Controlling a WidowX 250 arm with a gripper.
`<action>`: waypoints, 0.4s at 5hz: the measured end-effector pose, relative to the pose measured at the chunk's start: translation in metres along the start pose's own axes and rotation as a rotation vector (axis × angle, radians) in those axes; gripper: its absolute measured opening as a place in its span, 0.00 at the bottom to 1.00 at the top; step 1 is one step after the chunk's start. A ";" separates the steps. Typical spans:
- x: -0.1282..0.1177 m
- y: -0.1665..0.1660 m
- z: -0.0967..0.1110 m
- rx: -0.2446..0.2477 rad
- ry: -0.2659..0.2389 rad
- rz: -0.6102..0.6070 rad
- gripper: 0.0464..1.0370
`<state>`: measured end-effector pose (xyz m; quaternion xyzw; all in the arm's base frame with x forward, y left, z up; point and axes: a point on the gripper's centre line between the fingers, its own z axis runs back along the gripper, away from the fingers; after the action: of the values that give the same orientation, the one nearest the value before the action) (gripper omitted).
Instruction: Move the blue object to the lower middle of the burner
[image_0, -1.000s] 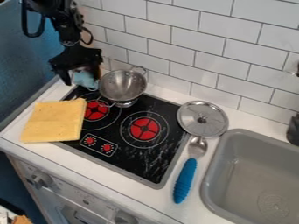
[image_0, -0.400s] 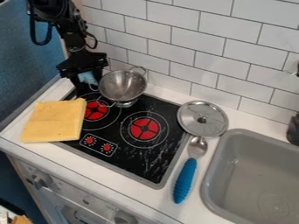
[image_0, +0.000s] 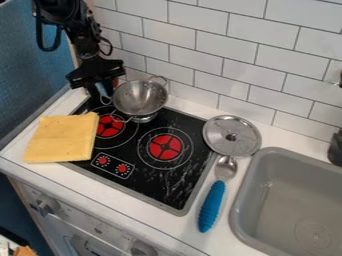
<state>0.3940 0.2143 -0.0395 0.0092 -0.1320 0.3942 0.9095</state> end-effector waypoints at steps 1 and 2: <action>-0.002 -0.001 0.002 -0.005 0.030 -0.004 0.28; 0.000 0.001 0.006 -0.029 0.060 0.016 0.28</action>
<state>0.3916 0.2146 -0.0339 -0.0169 -0.1104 0.3993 0.9100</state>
